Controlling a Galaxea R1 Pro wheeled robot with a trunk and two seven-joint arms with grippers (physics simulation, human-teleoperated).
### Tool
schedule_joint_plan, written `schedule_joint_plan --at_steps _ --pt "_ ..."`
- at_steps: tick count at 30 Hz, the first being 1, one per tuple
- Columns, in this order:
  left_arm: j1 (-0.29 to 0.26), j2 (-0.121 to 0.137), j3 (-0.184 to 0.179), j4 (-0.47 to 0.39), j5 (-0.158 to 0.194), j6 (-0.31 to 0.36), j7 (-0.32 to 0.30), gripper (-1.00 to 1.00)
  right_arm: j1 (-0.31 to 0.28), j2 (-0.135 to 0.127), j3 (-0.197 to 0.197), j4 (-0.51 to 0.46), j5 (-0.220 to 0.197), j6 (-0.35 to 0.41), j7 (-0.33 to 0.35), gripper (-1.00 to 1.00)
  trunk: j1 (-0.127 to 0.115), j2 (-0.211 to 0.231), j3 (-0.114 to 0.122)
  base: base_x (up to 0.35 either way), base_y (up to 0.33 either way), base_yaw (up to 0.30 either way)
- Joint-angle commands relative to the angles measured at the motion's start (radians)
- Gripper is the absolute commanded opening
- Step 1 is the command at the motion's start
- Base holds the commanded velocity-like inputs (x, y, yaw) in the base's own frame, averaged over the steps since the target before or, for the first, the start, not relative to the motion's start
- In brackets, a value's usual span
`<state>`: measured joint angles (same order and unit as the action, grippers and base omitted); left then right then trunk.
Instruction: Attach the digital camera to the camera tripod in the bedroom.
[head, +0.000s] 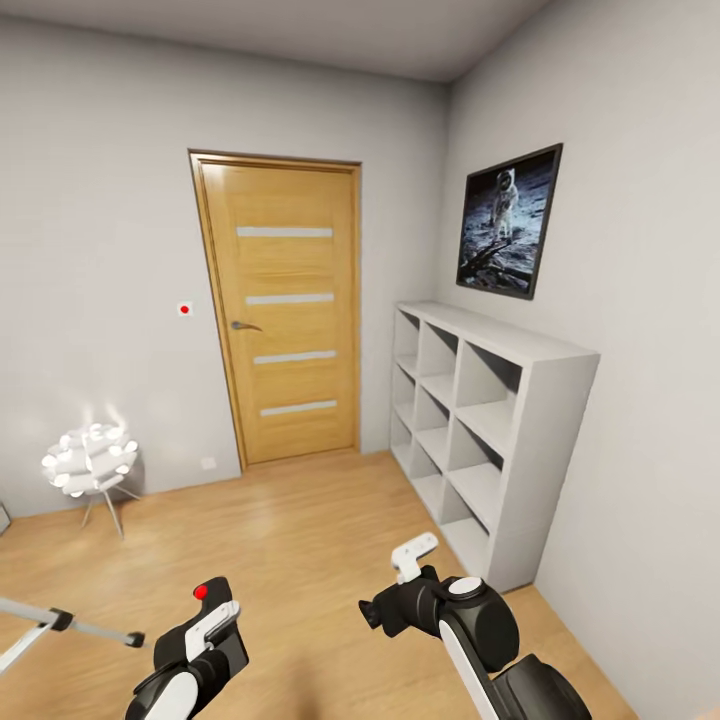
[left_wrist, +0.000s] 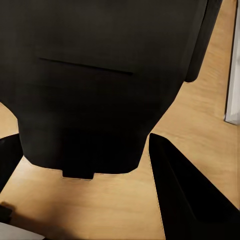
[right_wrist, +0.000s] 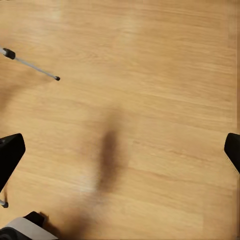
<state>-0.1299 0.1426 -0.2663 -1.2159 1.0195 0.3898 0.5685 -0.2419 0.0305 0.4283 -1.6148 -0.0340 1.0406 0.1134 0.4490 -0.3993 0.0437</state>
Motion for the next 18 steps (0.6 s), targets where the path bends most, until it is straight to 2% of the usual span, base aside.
schedule_joint_plan --at_steps 1,10,18 --pt "-0.001 0.001 -0.002 -0.002 0.005 0.001 0.007 -1.00 0.000 0.000 0.000 -0.001 -0.003 0.004 0.000 1.00 0.001 -0.001 0.000 0.314 -0.169 0.013" --pt "-0.001 0.002 -0.001 -0.001 0.005 0.001 0.007 -1.00 0.000 0.000 0.000 -0.001 -0.003 0.004 0.000 1.00 0.001 -0.001 0.000 0.313 -0.166 0.018" --pt "-0.001 0.002 -0.001 -0.002 0.006 0.001 0.007 -1.00 0.000 0.000 0.000 -0.001 -0.003 0.005 0.000 1.00 0.001 -0.001 0.000 0.313 -0.150 0.168"
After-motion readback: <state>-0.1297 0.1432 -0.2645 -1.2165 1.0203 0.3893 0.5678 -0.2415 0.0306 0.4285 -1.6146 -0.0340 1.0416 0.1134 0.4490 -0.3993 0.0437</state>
